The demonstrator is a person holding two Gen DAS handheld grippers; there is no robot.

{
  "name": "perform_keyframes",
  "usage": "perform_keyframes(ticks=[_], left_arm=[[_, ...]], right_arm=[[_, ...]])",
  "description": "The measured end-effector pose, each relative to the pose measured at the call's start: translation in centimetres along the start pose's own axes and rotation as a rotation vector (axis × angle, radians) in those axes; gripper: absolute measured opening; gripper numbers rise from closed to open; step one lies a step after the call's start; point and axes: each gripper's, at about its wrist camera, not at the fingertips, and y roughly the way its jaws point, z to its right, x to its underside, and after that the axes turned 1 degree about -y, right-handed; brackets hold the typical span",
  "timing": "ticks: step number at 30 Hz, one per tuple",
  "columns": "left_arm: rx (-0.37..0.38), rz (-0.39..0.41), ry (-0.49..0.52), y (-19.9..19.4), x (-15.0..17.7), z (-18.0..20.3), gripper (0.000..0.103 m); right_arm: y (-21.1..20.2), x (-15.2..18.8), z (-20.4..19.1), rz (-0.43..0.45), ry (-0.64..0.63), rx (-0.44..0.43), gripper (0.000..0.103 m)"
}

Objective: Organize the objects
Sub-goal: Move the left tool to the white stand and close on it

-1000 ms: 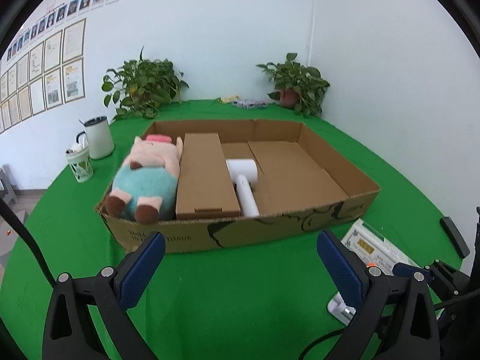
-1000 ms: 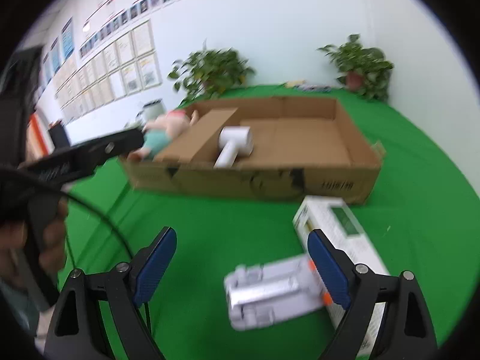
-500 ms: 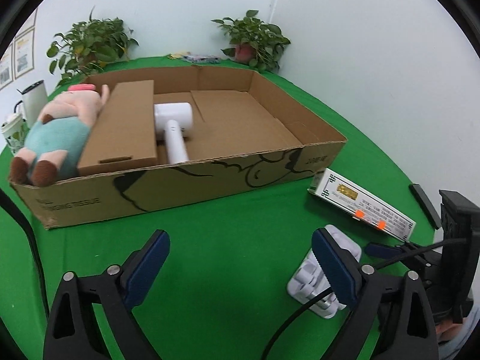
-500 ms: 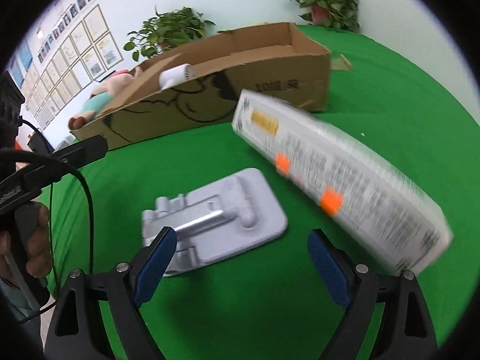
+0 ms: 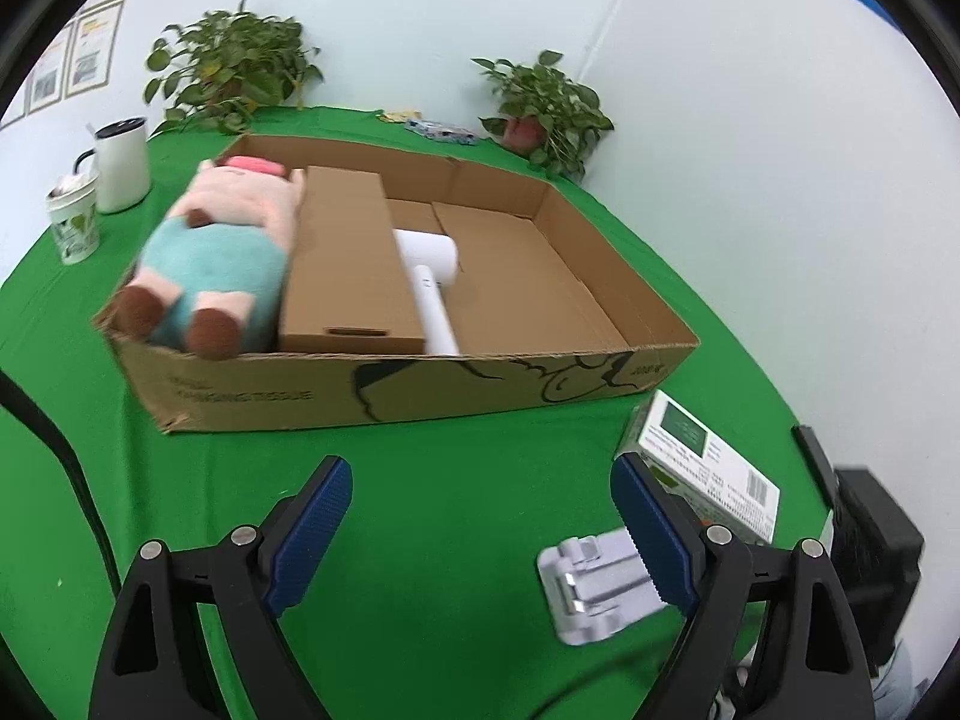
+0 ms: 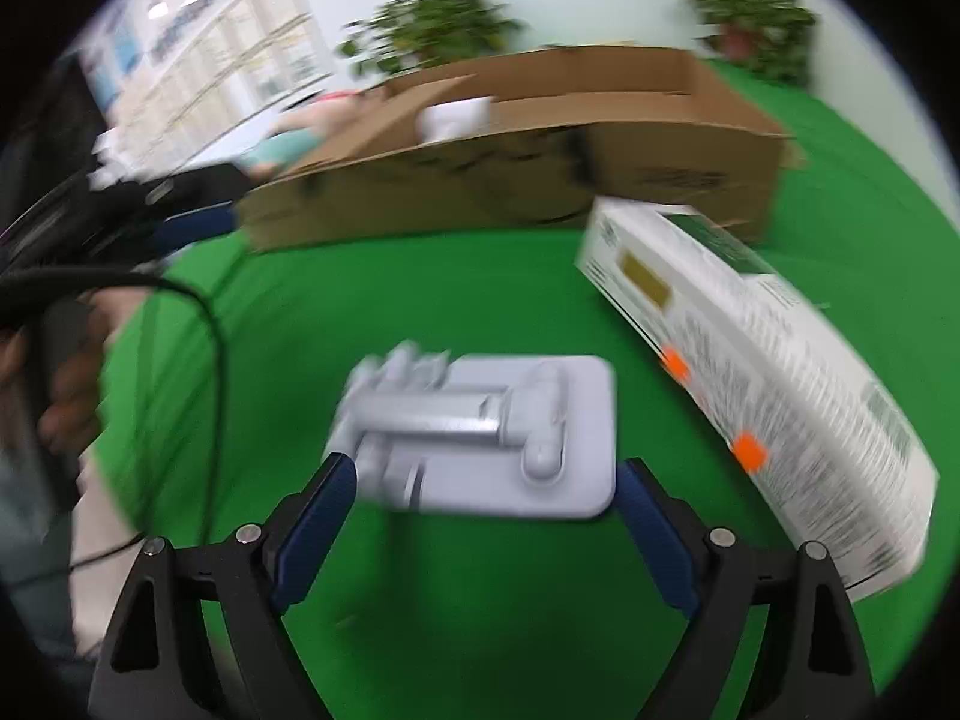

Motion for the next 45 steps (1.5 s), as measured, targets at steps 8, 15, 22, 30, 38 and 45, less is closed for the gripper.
perform_keyframes(ticks=[8, 15, 22, 30, 38, 45], left_arm=[[0.049, -0.070, -0.047, 1.2, 0.8, -1.3, 0.087], [0.084, -0.163, -0.003, 4.0, 3.4, 0.1, 0.087], [0.196, -0.267, -0.023, 3.8, 6.4, -0.4, 0.087], [0.291, -0.315, -0.093, 4.2, 6.8, -0.1, 0.080], [0.330, -0.341, -0.160, 5.0, 6.9, 0.4, 0.080], [0.340, -0.330, -0.185, 4.9, 7.4, 0.7, 0.080]], right_arm=[[0.5, -1.1, -2.4, 0.024, -0.158, 0.114, 0.089], [3.5, -2.3, -1.8, -0.023, -0.267, 0.122, 0.091], [1.8, 1.2, -4.9, -0.081, -0.252, -0.058, 0.091], [1.6, 1.5, -5.1, -0.012, -0.152, 0.099, 0.091], [3.2, 1.0, -6.4, -0.002, -0.215, 0.205, 0.091], [2.9, 1.8, -7.5, 0.000, -0.249, 0.195, 0.080]])
